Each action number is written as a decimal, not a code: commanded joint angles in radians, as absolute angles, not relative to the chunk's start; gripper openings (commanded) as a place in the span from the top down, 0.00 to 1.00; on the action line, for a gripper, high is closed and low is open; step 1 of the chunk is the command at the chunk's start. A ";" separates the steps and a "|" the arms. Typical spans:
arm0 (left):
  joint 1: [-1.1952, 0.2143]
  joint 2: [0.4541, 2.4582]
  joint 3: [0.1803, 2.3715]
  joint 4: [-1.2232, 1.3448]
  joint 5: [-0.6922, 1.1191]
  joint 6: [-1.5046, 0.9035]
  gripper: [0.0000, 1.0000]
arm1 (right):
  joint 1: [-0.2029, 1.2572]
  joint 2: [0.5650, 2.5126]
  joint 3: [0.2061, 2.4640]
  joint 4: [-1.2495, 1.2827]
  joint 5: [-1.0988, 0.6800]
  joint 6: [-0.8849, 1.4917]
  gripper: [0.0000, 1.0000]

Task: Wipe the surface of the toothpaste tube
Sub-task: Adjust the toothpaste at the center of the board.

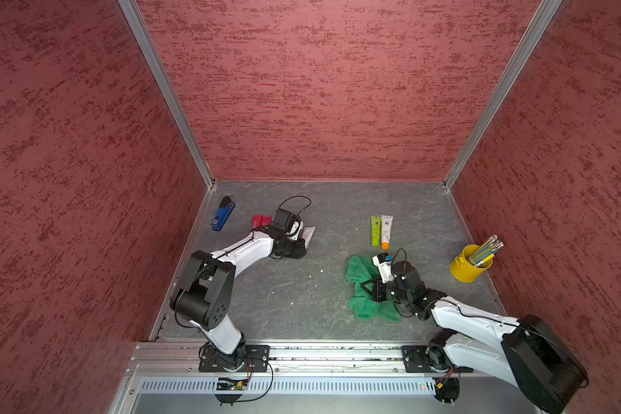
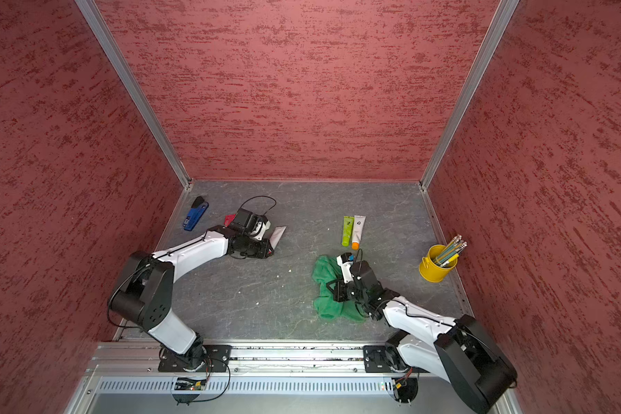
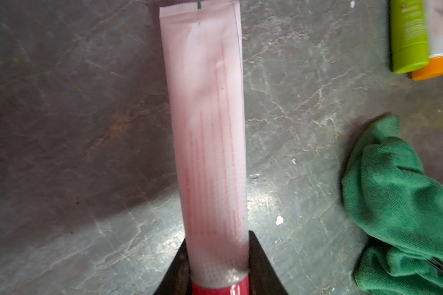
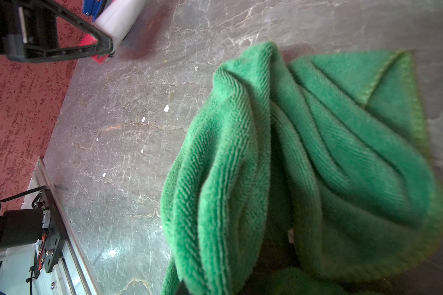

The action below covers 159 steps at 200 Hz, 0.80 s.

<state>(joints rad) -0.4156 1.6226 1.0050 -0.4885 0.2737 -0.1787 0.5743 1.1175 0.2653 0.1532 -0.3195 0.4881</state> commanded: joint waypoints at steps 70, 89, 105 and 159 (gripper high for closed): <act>-0.680 1.509 0.846 -0.458 0.165 -0.253 0.56 | 0.586 1.109 0.269 0.171 -0.334 0.469 1.00; -0.667 1.485 0.844 -0.454 0.225 -0.262 0.46 | 0.585 1.109 0.268 0.170 -0.334 0.469 1.00; -0.651 1.474 0.845 -0.458 0.273 -0.275 0.43 | 0.587 1.108 0.268 0.170 -0.334 0.469 1.00; -0.527 1.448 0.761 -0.400 0.422 -0.355 0.57 | 0.589 1.103 0.266 0.172 -0.335 0.469 1.00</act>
<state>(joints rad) -0.5735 1.4624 0.8082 -0.4412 0.3241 -0.3115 0.5793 1.1172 0.2653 0.1532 -0.3195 0.4881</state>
